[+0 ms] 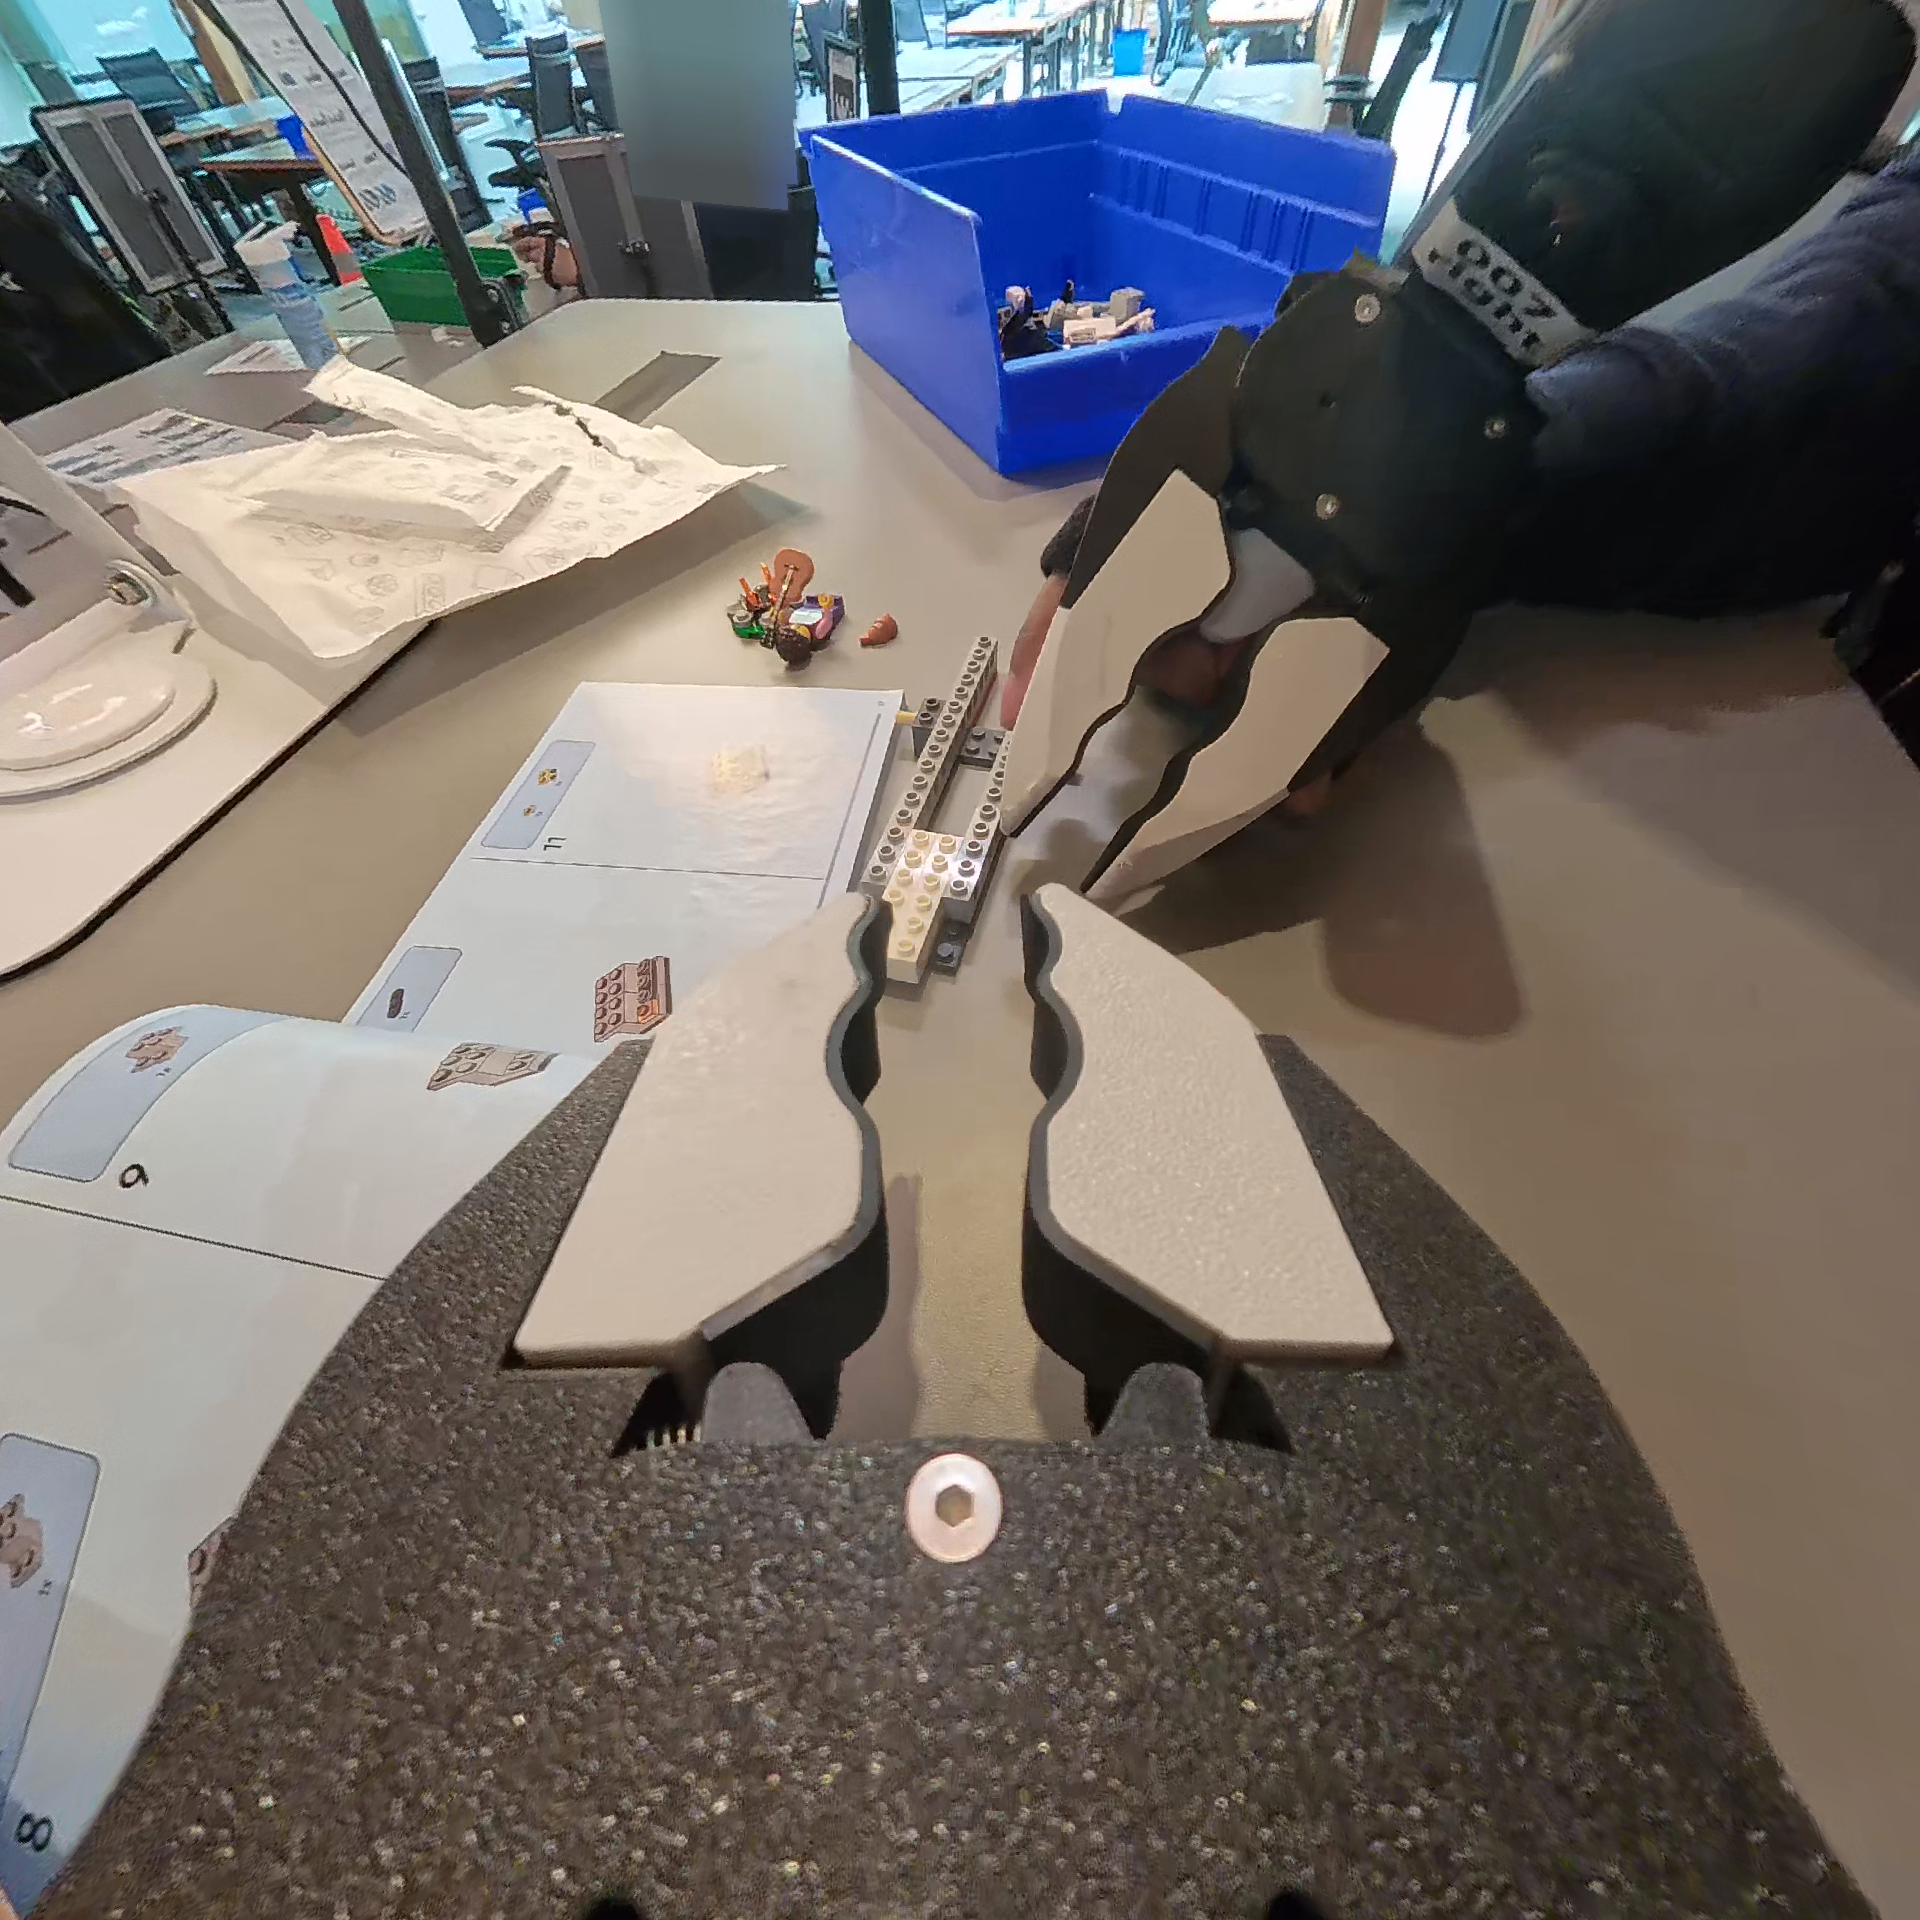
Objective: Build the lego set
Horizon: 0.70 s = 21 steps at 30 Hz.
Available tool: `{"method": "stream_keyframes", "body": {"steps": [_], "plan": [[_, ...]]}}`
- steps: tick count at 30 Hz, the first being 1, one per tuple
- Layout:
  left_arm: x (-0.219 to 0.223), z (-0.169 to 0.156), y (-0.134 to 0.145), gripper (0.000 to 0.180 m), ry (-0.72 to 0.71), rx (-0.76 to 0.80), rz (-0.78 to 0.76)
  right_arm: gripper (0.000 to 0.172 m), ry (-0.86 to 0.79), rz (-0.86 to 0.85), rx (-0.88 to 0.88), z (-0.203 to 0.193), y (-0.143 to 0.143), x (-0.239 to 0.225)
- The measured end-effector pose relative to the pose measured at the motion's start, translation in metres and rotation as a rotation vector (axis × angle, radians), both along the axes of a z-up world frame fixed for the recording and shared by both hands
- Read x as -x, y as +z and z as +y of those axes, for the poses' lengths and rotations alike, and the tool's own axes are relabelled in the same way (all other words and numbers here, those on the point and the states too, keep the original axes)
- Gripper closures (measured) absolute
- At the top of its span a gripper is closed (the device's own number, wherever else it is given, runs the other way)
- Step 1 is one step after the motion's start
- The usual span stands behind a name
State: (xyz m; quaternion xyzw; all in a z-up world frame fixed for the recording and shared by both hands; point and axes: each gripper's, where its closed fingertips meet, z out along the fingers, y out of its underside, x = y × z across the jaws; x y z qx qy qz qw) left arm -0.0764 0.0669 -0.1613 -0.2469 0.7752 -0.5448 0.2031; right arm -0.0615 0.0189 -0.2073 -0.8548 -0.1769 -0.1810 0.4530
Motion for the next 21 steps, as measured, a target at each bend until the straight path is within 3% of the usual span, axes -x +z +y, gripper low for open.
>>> {"method": "stream_keyframes", "body": {"steps": [5, 14, 21], "plan": [[-0.001, 0.002, 0.003, 0.158, -0.002, 0.041, 0.019, 0.150, -0.001, 0.006, 0.001, 0.000, 0.000, 0.000], [0.001, -0.011, -0.021, 0.158, -0.034, -0.137, 0.054, 0.151, -0.004, 0.004, 0.014, 0.001, -0.002, -0.001], [0.003, -0.010, -0.017, 0.159, -0.029, -0.131, 0.017, 0.151, -0.004, -0.015, 0.037, 0.001, -0.006, 0.000]]}}
